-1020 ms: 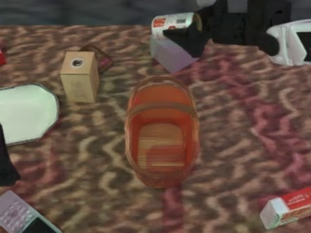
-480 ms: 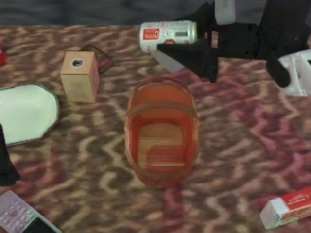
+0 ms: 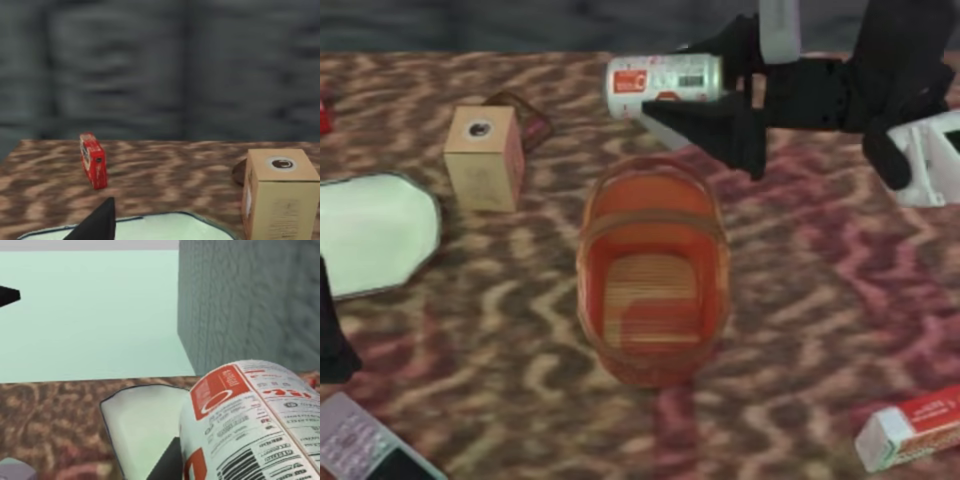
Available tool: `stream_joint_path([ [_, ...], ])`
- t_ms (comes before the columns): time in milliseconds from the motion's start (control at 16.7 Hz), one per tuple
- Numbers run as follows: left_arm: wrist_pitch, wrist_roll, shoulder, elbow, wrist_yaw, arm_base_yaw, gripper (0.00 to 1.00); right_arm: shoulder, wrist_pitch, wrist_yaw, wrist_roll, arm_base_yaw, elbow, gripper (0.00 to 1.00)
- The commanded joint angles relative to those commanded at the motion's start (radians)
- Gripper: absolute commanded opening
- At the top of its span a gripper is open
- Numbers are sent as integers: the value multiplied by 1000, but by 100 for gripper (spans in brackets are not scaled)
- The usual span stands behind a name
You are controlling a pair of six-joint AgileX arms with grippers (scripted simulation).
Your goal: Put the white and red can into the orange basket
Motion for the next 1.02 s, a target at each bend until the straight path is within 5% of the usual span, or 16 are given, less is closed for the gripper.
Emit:
stream_joint_path([
  [420,0,0,0,0,0,0,100,208,259,5,-4,5,-51,0],
  [720,0,0,0,0,0,0,100,229,283,6,-4,6,-58,0],
  [1020,0,0,0,0,0,0,100,229,283,6,-4,6,-58,38],
])
